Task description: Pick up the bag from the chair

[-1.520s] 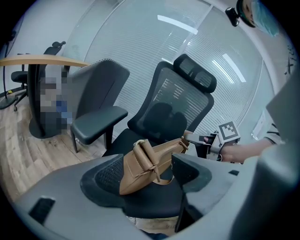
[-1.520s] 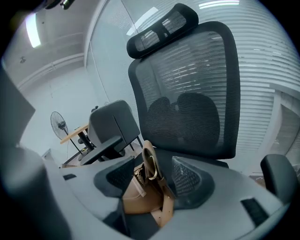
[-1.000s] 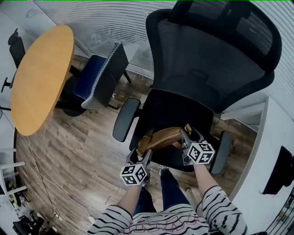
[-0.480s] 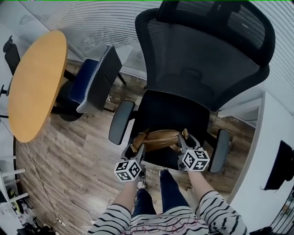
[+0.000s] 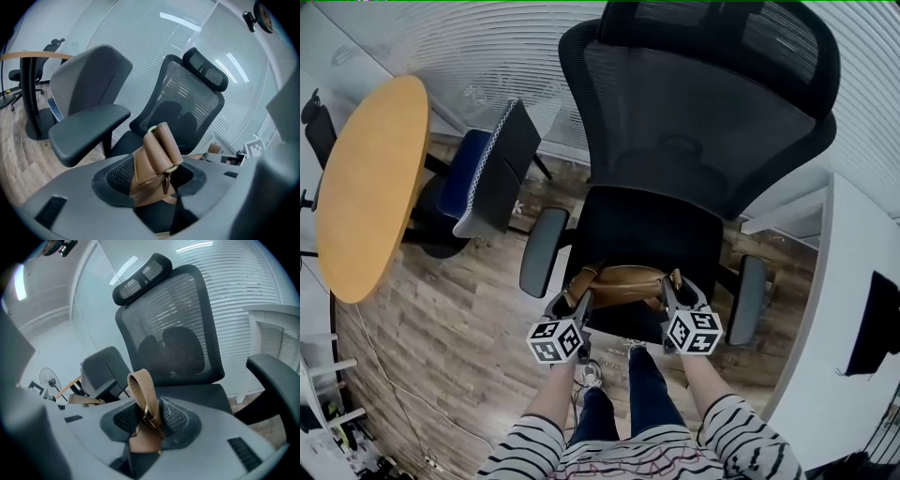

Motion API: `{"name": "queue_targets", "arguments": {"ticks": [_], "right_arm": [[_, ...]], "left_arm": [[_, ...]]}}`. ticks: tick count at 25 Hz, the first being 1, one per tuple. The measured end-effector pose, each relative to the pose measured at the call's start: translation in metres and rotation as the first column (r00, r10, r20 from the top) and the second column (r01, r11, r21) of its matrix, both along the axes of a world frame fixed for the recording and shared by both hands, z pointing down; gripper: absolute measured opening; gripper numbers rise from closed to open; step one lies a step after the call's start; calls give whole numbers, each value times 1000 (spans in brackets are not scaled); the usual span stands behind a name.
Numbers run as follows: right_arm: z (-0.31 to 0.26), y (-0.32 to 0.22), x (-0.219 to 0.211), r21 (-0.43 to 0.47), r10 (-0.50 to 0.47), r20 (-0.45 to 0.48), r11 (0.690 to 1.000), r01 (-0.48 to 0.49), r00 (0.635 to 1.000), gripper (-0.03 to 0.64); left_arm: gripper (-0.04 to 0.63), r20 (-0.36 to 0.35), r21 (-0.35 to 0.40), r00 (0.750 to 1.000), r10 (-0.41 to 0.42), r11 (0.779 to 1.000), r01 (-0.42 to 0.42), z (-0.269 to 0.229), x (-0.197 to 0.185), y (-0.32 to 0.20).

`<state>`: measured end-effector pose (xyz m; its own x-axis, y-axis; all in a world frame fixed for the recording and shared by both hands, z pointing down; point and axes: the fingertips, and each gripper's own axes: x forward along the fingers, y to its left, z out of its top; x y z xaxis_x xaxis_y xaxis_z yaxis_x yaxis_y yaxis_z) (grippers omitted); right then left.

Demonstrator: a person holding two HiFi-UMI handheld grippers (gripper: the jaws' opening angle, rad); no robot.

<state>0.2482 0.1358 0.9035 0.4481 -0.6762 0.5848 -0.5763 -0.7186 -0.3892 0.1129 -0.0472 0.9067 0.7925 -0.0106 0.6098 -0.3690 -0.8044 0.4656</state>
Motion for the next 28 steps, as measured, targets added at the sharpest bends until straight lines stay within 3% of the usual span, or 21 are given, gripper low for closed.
{"name": "queue_targets", "arguments": {"ticks": [14, 28], "right_arm": [[-58, 40, -26, 43, 136, -43, 990, -135, 990, 126], [-161, 87, -73, 105, 292, -129, 954, -280, 948, 126]], "left_arm": [[213, -61, 62, 989, 138, 989, -134, -54, 1, 24], [209, -174, 137, 939, 297, 952, -275, -153, -11, 54]]}}
